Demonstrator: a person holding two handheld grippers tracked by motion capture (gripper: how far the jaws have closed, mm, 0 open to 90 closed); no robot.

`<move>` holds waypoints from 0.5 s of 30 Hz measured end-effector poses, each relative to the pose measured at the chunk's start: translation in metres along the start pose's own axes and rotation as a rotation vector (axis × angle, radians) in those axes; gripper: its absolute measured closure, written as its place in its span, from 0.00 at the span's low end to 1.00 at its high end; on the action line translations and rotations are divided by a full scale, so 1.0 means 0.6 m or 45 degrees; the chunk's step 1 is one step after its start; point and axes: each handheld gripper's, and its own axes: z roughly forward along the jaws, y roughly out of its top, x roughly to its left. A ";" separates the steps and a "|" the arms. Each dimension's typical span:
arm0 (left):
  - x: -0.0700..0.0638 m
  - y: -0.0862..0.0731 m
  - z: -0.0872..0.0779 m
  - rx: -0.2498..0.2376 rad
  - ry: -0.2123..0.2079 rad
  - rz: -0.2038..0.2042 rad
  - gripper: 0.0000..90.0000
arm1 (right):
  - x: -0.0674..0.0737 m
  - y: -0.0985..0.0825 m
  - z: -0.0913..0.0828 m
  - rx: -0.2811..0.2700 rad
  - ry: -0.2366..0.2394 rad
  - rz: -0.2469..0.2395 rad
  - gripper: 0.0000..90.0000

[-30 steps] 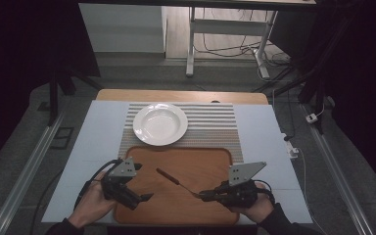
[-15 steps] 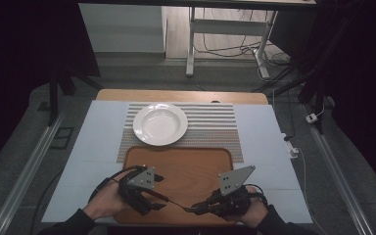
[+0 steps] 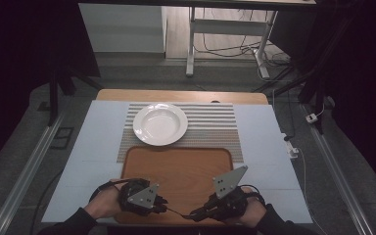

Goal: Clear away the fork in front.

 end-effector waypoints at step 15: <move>0.004 -0.002 0.001 0.068 -0.063 -0.165 0.89 | -0.012 -0.008 -0.009 -0.013 -0.278 0.002 0.78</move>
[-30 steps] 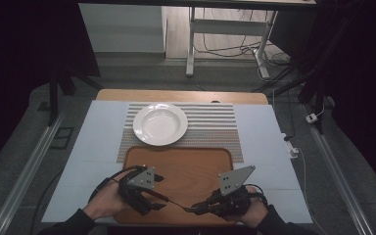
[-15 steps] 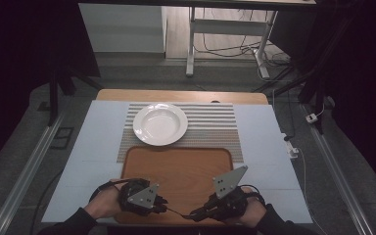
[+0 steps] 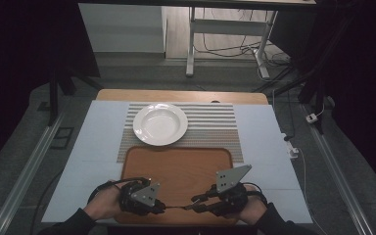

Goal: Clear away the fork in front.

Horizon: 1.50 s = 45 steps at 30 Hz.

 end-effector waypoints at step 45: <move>0.054 -0.072 -0.011 0.178 0.328 -0.992 0.89 | 0.017 -0.090 -0.115 0.030 -0.897 0.334 0.00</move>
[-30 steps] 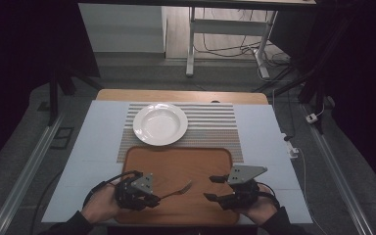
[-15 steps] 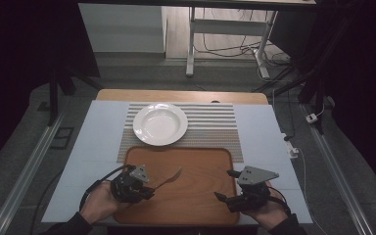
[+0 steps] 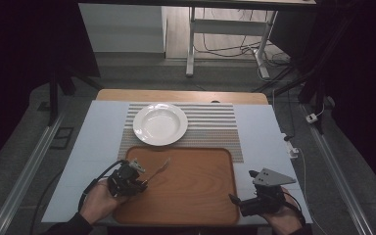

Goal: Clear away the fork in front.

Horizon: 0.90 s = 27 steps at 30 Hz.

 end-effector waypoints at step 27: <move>0.033 0.003 -0.006 -0.068 0.025 -0.166 0.86 | -0.020 -0.045 -0.041 0.044 -0.083 0.119 0.00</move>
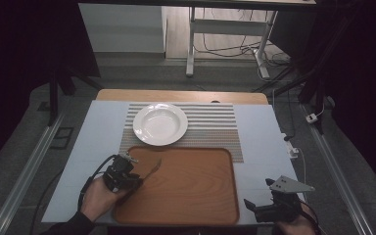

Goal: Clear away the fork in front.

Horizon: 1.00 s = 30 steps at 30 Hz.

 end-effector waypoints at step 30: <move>0.025 0.089 0.061 -0.048 -0.057 0.088 0.99 | 0.005 0.002 0.007 0.061 0.015 -0.048 0.00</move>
